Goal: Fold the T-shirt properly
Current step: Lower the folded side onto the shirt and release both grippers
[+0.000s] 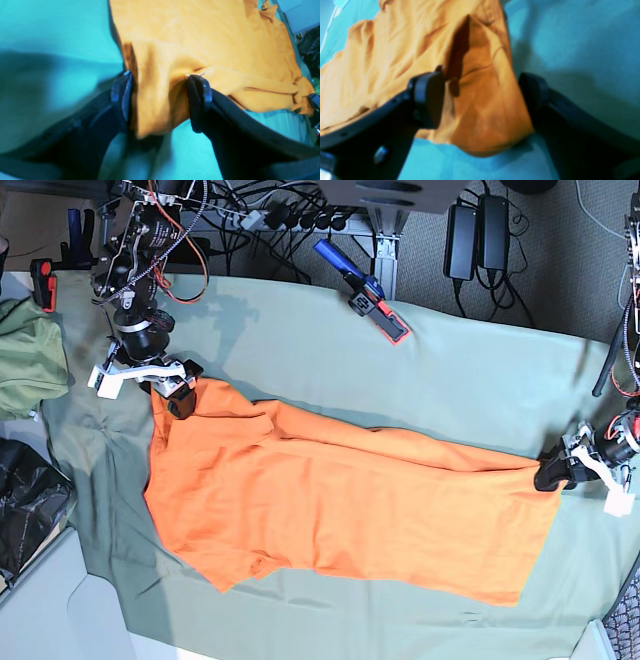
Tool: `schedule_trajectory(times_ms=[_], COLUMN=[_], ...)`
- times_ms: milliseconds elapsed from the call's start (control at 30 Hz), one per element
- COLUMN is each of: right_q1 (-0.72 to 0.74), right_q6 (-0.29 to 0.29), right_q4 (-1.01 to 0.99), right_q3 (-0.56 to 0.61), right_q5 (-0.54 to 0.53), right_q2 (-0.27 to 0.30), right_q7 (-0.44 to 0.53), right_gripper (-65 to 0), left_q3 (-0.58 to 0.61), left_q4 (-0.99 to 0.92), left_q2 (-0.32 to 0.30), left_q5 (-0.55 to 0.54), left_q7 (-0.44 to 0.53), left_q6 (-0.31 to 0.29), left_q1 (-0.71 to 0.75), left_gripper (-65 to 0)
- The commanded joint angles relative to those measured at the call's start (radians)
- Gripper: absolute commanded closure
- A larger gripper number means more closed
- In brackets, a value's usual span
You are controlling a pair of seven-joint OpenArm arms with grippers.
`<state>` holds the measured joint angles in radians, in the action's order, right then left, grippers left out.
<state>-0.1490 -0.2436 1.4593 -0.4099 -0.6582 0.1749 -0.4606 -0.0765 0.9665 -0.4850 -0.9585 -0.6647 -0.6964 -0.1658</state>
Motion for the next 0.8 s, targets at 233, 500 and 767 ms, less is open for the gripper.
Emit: schedule_trajectory(times_ms=[233, 500, 767], right_q1=[0.005, -0.014, -0.161], right_q6=[-0.079, -0.11, -0.112], right_q4=[0.005, 0.078, 0.269], right_q3=[0.006, 0.003, -0.005], right_q5=[-0.004, -0.005, -0.003], right_q2=[0.004, 0.006, 0.018], right_q7=[-0.016, -0.076, -0.082], right_gripper=[-1.3, 0.0, 0.0], left_q3=[0.004, 0.004, 0.004], left_q4=[0.009, 0.039, 0.204], left_q2=[-0.011, -0.03, -0.134], left_q5=[0.009, -0.028, -0.129], left_q7=[-0.012, -0.091, -0.209], left_q6=[-0.002, -0.002, -0.002], left_q1=[-0.014, -0.013, 0.04], left_gripper=[-3.2, 0.0, 0.0])
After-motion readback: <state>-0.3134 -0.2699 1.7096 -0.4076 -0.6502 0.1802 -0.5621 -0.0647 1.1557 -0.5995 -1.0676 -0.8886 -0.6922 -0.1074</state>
